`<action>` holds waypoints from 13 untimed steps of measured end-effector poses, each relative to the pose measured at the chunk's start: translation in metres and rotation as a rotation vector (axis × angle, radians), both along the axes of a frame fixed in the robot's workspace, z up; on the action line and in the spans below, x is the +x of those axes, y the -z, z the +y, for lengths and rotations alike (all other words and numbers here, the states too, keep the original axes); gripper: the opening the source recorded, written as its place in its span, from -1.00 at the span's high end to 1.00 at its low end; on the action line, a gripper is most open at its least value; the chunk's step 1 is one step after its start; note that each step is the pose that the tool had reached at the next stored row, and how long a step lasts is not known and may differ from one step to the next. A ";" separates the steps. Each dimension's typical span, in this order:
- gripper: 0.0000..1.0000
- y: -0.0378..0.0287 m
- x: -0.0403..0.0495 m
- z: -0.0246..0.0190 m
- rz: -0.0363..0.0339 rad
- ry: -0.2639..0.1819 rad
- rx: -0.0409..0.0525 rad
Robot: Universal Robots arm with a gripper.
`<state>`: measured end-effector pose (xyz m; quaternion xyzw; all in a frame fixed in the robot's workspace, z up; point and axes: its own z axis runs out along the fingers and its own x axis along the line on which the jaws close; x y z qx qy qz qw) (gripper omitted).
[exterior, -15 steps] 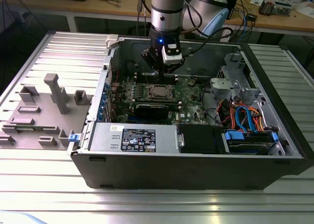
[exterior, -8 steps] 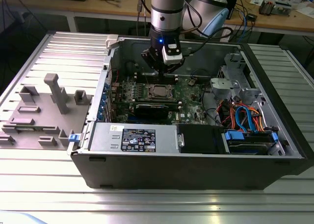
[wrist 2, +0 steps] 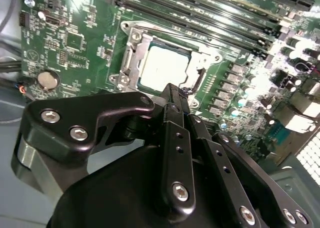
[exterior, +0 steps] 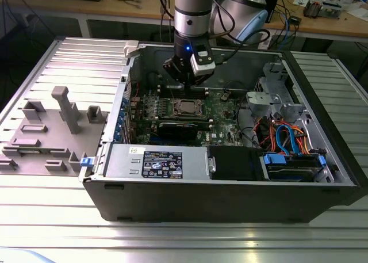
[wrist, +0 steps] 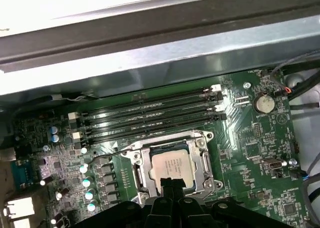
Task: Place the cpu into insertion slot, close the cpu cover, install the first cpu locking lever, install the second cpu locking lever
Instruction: 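Install the first cpu locking lever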
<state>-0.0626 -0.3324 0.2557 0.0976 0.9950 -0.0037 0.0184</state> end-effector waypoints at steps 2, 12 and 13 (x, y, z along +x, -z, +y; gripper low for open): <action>0.79 0.0000 -0.0051 0.0000 -0.0086 0.000 0.0000; 0.79 0.0005 -0.0104 0.0000 -0.0131 -0.170 0.0014; 0.79 0.0008 -0.0106 0.0000 -0.0131 -0.192 0.0015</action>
